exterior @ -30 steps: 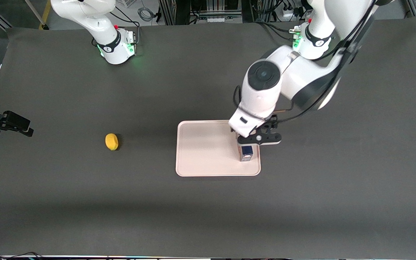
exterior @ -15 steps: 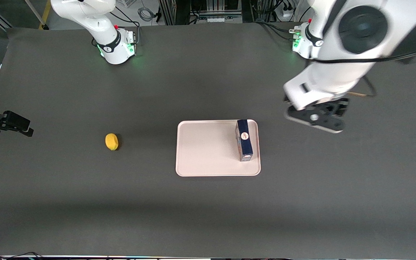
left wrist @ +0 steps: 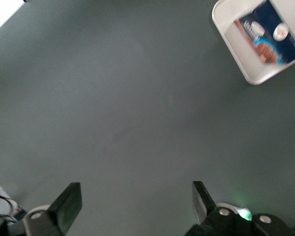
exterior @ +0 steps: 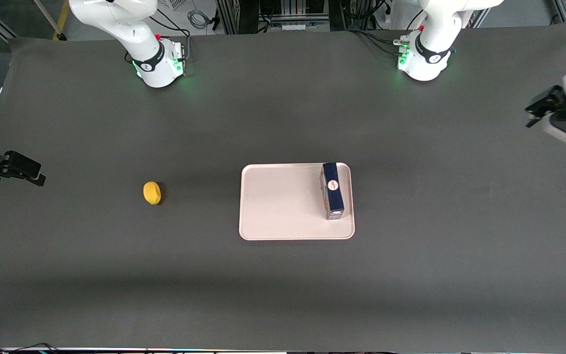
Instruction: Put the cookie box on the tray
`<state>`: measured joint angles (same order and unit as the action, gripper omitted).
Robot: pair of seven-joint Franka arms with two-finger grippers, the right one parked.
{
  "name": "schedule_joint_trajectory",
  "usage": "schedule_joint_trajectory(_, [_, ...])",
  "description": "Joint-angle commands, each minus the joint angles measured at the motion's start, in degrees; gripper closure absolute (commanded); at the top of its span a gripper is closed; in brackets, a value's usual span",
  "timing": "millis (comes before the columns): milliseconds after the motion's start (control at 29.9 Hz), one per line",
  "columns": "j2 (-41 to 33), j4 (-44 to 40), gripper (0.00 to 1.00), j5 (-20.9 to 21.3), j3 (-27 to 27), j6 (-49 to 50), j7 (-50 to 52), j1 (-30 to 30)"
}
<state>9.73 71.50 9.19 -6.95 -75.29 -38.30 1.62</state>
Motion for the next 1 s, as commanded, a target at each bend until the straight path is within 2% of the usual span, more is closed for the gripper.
schedule_joint_trajectory(0, [-0.6,2.5,0.00,-1.0,4.0,-2.6,-8.2,-0.9])
schedule_joint_trajectory(100, [-0.8,4.4,0.00,-1.5,5.3,-5.5,-7.6,-1.0])
schedule_joint_trajectory(234, [-0.9,6.0,0.00,-4.3,7.6,-8.8,1.2,-1.4])
schedule_joint_trajectory(501, [-0.2,6.7,0.00,-5.4,8.0,-11.2,9.8,-1.5])
schedule_joint_trajectory(735, [0.2,6.7,0.00,-6.6,8.1,-10.6,35.7,-2.0])
schedule_joint_trajectory(969, [1.3,6.8,0.00,-6.3,8.3,-14.2,37.0,-2.1])
